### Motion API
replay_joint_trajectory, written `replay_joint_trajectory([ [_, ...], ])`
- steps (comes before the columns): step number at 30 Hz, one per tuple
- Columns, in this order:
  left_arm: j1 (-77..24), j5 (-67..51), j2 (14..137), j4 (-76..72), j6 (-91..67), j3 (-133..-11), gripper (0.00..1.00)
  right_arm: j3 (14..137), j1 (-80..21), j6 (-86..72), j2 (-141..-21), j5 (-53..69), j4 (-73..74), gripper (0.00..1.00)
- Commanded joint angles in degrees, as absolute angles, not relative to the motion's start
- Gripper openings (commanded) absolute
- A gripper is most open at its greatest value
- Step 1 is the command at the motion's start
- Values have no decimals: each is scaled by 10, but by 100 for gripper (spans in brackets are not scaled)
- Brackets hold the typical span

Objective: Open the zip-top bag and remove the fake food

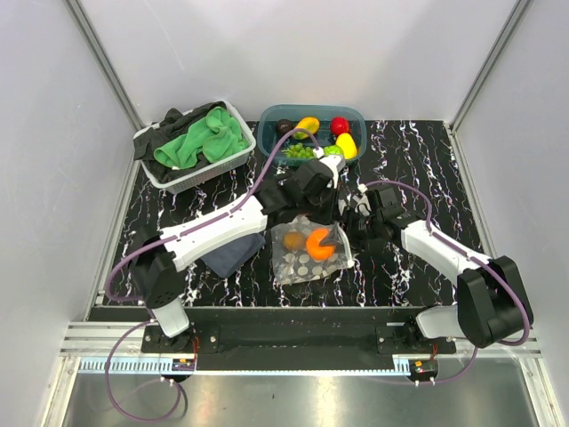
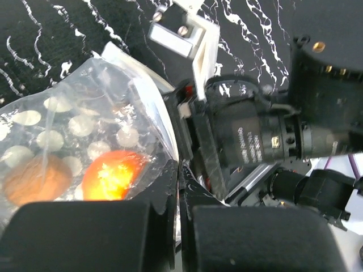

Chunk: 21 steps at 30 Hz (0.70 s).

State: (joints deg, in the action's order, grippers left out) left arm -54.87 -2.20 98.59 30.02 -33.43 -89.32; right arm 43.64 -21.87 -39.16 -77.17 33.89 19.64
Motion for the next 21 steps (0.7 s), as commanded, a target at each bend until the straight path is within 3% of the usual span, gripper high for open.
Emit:
replay_joint_trajectory([
  [1, -538, -11, 926, 287, -325, -870, 0, 459, -213, -367, -744, 319, 216, 11],
  [7, -511, -12, 897, 288, -316, -824, 0, 492, -199, -331, -706, 291, 289, 11],
  [14, -490, -46, 886, 262, -310, -785, 0, 655, -196, -271, -687, 218, 389, 11],
  [21, -471, -120, 889, 250, -273, -783, 0, 836, -135, -237, -800, 185, 410, 9],
])
